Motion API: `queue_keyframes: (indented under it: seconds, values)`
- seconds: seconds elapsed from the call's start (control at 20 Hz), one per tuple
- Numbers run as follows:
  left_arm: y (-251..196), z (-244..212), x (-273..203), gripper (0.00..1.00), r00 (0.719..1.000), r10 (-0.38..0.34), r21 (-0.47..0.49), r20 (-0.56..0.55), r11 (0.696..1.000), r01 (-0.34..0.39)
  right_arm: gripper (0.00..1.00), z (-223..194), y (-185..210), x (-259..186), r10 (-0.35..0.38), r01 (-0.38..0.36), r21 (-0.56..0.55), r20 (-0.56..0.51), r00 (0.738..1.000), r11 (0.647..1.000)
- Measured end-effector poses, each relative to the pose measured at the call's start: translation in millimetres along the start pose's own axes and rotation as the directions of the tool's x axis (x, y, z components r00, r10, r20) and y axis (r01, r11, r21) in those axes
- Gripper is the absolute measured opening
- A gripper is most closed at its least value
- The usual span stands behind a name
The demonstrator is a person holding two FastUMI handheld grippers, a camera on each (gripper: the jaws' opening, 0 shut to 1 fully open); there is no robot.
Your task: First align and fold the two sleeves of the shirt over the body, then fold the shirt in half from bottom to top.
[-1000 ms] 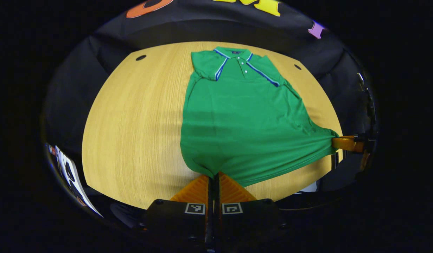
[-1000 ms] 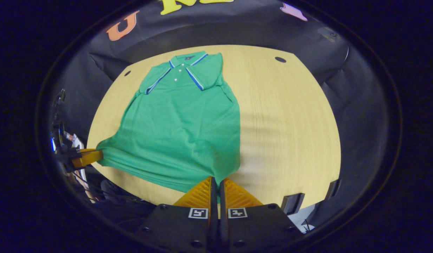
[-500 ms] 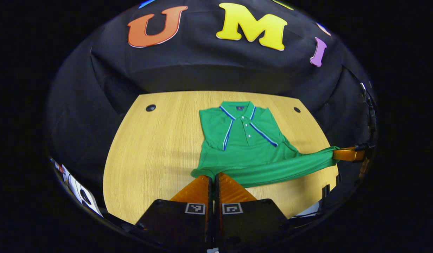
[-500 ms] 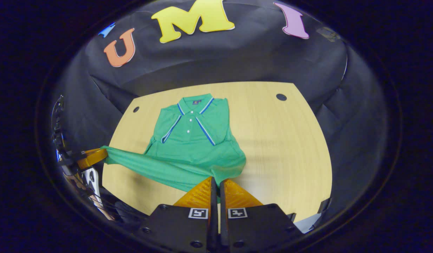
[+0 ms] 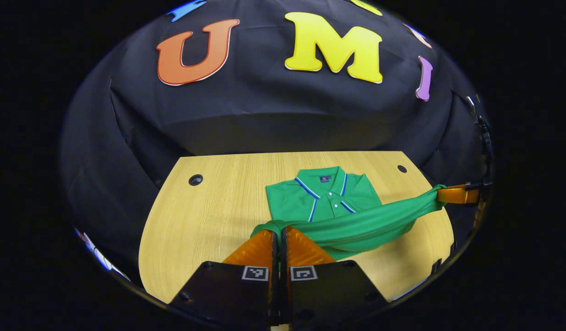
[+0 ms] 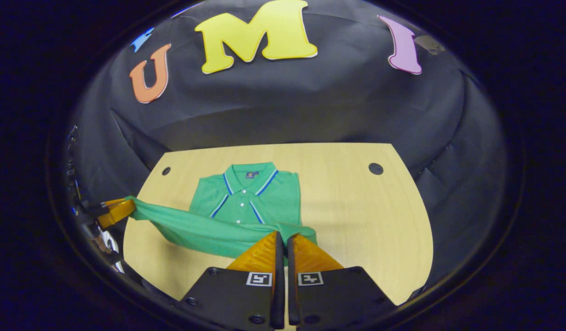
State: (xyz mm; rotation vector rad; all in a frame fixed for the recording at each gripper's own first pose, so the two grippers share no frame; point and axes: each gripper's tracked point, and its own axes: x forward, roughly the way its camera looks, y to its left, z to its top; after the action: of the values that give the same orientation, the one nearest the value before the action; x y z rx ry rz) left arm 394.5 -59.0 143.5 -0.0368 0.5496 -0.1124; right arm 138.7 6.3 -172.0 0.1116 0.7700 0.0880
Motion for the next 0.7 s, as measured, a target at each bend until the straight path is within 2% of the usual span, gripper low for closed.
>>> queue_keyframes:
  seconds: [0.15, 0.25, 0.35, 0.4, 0.55, 0.7]
  values:
    - [8.0, -1.7, 49.0, 0.04, 1.000, 0.011, -0.018, 0.018, 1.000, -0.011, 0.06, 14.8, 0.6, 43.1, 0.017, -0.017, -0.010, 0.007, 1.000, 1.000]
    - [4.1, -2.7, 74.2, 0.03, 1.000, -0.001, -0.039, 0.007, 0.999, 0.001, 0.06, 28.5, -8.3, 73.0, 0.000, 0.001, -0.042, 0.035, 0.999, 0.999]
    - [2.2, -2.7, 100.8, 0.03, 1.000, -0.006, -0.027, -0.001, 1.000, 0.006, 0.02, 40.0, -11.1, 99.1, -0.008, 0.011, -0.053, 0.058, 0.998, 0.999]
    - [2.5, -1.9, 109.7, 0.03, 1.000, -0.005, -0.012, 0.004, 1.000, 0.005, 0.06, 44.5, -13.0, 110.8, -0.011, 0.016, -0.060, 0.070, 0.997, 0.998]
    - [7.8, 7.3, 143.1, 0.03, 1.000, 0.019, 0.008, 0.018, 1.000, -0.019, 0.06, 54.6, -12.2, 144.6, -0.009, 0.015, -0.059, 0.102, 0.995, 0.998]
    - [6.3, 13.0, 171.7, 0.03, 1.000, 0.016, -0.018, 0.017, 1.000, -0.016, 0.06, 61.2, -18.1, 176.6, -0.030, 0.034, -0.027, 0.118, 0.992, 0.999]
